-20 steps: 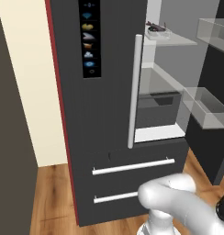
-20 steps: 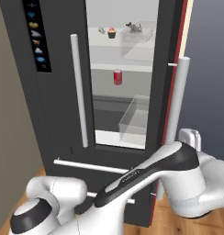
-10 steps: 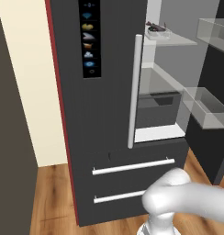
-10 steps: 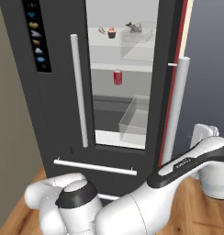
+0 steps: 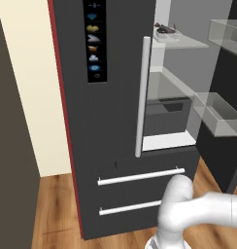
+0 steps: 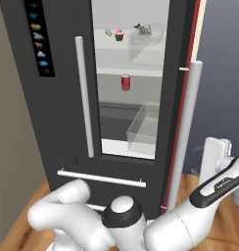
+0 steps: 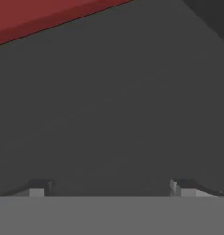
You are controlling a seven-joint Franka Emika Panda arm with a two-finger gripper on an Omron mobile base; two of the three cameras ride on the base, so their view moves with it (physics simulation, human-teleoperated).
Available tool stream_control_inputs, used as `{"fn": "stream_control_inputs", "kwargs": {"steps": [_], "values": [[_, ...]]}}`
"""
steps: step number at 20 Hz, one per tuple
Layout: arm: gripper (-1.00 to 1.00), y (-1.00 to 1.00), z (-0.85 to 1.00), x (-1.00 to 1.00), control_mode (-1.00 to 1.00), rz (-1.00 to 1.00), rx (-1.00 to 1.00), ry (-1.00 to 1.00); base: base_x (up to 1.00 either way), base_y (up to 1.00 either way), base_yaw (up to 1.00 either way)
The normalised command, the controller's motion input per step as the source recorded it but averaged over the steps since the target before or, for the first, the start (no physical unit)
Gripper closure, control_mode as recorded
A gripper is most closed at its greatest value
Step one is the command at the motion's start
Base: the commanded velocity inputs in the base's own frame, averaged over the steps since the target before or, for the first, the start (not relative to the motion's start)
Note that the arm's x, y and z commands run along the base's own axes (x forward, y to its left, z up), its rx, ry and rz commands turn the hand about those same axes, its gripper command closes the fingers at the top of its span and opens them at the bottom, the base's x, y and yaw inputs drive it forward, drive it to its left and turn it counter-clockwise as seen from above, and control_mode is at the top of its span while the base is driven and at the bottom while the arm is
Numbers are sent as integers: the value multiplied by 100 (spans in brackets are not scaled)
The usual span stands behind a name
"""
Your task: Place the tupperware on the top shelf of the fridge. Make space for the tupperware among the existing items by rearranging them on the shelves if needed. Close the fridge door when finished.
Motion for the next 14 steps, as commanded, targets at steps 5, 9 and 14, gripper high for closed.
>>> {"fn": "stream_control_inputs", "kwargs": {"steps": [5,9,14], "values": [[-100,94,-38,0,-100,28,0,-7,0,0,0],[-100,100,-10,2,-100,24,0,-17,0,0,0],[-100,100,0,5,-100,16,0,-20,0,0,0]]}}
